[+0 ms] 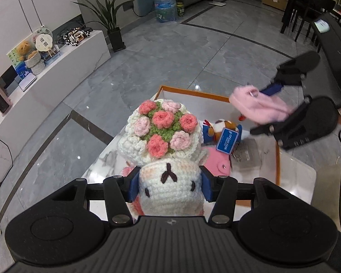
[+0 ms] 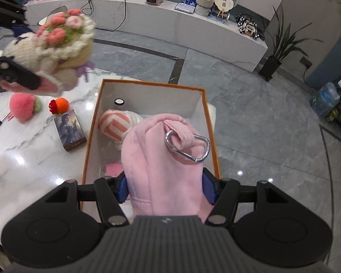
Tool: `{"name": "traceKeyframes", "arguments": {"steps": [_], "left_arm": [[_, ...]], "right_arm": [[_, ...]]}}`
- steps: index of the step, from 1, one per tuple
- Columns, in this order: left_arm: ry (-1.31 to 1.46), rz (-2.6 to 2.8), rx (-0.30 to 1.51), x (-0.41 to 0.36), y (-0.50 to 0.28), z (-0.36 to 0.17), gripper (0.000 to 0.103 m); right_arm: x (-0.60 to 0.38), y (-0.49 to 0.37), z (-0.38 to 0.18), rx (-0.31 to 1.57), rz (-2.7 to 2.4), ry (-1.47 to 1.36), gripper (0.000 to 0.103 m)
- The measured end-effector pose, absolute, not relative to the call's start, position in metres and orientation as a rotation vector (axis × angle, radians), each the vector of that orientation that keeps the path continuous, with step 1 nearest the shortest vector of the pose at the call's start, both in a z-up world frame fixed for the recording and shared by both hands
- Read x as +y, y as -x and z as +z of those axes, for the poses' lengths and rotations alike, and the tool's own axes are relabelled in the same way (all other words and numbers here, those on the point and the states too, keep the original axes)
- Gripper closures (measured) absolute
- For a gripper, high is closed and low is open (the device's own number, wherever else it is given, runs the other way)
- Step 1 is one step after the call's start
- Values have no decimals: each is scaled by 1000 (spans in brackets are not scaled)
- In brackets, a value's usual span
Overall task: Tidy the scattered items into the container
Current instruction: 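Carry the crocheted bunny with the left tool while the right carries the pouch to the box, then open both grippers to drop the crocheted bunny and pink pouch into the box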
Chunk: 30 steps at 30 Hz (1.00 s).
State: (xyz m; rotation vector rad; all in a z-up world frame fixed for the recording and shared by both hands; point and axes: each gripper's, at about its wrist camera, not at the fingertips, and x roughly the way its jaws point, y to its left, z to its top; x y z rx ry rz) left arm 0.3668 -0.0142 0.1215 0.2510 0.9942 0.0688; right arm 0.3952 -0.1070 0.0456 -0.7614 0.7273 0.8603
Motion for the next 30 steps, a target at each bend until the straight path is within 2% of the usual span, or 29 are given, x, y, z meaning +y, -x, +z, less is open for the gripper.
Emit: {"name": "traceKeyframes", "arguments": {"steps": [15, 27, 30], "left_arm": [[-248, 42, 1050, -18, -451, 63, 43], [-236, 31, 1086, -17, -485, 29, 42], [-232, 30, 1097, -17, -491, 23, 42]], "right_arm": [[-92, -412, -38, 861, 989, 757, 39], [-93, -424, -64, 903, 1030, 740, 38], [-94, -427, -70, 912, 1016, 747, 35]]}}
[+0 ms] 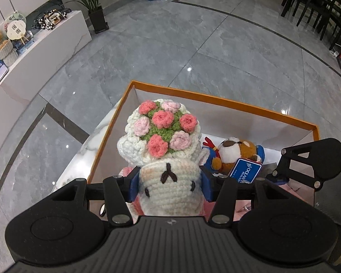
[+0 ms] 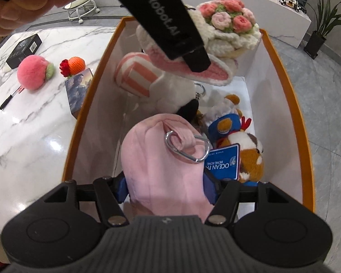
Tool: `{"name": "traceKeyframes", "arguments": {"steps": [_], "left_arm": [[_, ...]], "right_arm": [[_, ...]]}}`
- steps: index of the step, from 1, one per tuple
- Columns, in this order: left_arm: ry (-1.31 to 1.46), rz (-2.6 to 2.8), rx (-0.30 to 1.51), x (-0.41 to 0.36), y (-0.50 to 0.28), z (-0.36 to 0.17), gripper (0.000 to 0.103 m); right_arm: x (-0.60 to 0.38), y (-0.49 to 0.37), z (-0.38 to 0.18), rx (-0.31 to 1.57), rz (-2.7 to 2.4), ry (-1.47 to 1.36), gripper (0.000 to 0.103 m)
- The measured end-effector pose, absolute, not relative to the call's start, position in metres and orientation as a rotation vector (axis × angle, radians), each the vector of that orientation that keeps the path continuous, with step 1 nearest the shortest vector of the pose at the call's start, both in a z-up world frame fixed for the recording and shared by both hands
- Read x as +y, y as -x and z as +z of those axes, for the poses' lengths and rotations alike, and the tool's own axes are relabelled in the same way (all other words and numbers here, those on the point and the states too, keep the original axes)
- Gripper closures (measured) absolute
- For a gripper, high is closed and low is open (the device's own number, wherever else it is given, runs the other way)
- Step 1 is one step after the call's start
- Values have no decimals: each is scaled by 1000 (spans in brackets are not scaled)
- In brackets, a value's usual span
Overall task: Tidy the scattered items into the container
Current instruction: 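Open both grippers to drop the crocheted bunny and pink pouch into the box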
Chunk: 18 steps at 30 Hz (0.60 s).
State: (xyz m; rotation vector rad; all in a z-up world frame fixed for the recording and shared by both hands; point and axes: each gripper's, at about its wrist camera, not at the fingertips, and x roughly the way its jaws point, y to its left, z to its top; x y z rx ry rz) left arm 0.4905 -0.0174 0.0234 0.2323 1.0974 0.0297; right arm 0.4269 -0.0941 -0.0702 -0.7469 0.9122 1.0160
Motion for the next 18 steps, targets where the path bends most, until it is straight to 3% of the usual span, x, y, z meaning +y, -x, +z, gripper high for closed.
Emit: {"name": "traceKeyframes", "arguments": {"steps": [8, 18], "left_arm": [[-236, 74, 1059, -22, -496, 23, 29], [-232, 74, 1046, -20, -489, 34, 29]], "right_arm": [[-101, -431, -81, 937, 989, 748, 26], [-97, -427, -67, 915, 981, 743, 23]]}}
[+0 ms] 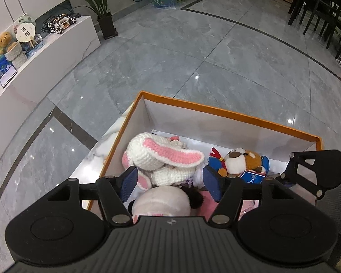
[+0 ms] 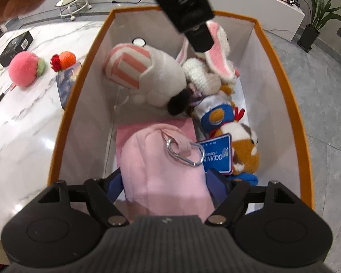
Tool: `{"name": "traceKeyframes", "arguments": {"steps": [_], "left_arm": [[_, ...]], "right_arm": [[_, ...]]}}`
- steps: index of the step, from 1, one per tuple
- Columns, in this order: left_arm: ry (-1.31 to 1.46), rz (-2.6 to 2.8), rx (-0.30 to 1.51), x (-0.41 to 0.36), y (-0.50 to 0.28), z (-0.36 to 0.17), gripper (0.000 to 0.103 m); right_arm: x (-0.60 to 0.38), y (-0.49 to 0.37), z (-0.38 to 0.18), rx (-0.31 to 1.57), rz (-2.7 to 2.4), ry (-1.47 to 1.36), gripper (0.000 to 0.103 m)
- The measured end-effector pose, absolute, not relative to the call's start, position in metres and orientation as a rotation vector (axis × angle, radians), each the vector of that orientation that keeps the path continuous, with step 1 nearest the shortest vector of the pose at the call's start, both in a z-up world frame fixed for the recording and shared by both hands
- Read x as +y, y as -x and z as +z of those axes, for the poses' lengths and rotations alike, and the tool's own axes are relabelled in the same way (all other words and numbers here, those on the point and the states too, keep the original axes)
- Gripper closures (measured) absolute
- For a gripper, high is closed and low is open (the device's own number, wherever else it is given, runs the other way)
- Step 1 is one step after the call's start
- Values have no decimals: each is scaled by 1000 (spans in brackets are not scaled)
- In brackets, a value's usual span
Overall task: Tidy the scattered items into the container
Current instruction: 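Open both grippers to drop the crocheted bunny and pink pouch into the box, then move both open tools back toward the pink pompom and orange crochet fruit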
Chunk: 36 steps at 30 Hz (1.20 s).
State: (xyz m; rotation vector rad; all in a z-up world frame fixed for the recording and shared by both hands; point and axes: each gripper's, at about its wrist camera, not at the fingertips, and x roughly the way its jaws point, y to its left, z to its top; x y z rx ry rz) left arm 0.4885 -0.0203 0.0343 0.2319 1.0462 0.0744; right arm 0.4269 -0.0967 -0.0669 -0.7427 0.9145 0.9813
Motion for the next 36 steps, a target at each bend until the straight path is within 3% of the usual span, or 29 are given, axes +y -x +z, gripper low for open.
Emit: {"name": "traceKeyframes", "arguments": {"steps": [20, 36], "left_arm": [[-241, 77, 1005, -17, -467, 66, 29], [-259, 113, 908, -18, -419, 135, 29]], "right_arm": [[-89, -408, -32, 849, 959, 777, 23], [-79, -363, 29, 730, 948, 840, 23]]}}
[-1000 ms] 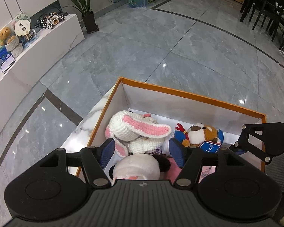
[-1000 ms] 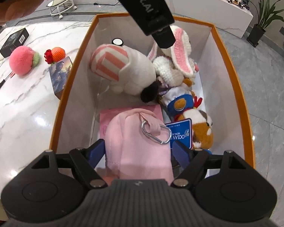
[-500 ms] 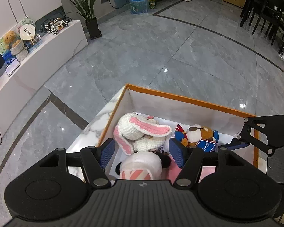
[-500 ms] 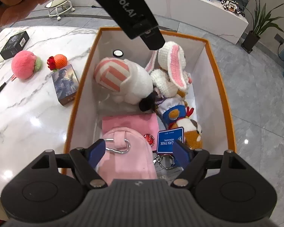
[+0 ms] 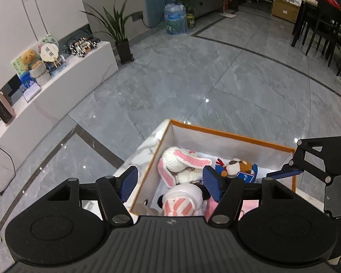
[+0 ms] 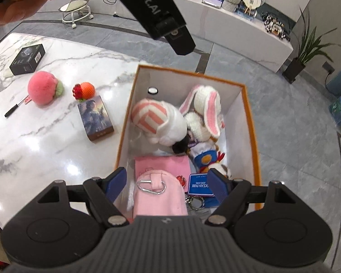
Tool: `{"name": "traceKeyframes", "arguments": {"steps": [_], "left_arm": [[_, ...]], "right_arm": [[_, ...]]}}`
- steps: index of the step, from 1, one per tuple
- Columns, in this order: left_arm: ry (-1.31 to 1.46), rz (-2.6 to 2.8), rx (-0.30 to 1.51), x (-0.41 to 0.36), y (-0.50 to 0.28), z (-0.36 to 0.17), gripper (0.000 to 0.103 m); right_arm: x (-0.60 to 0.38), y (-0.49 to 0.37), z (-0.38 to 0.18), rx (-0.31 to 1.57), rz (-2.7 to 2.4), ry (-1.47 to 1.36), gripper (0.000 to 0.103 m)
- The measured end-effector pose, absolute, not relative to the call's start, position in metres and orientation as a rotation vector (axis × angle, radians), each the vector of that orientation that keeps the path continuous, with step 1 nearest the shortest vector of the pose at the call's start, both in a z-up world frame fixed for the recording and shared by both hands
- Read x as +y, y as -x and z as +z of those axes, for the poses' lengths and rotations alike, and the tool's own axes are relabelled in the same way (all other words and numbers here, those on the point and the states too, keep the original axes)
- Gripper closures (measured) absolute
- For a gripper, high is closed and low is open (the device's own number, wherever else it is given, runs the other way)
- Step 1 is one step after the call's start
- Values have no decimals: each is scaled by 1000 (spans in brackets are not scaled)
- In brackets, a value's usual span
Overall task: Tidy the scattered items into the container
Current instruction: 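Move both open tools back toward the pink pompom and orange crochet fruit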
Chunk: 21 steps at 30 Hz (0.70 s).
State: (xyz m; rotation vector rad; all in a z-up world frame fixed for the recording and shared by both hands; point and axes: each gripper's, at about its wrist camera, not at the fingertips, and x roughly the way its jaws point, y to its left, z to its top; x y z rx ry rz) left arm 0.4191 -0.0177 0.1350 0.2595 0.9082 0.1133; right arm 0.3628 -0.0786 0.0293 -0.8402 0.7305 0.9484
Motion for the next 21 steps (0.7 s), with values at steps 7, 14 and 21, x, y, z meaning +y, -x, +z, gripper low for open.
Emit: {"name": "traceKeyframes", "arguments": {"steps": [7, 14, 21], "left_arm": [[-272, 147, 861, -11, -384, 171, 29], [-265, 210, 812, 9, -337, 208, 29], [-261, 279, 767, 28, -275, 241, 29]], "right_arm": [[-68, -334, 58, 668, 952, 882, 22], [-45, -292, 80, 601, 978, 934, 21], [-19, -239, 102, 509, 1015, 976, 20]]}}
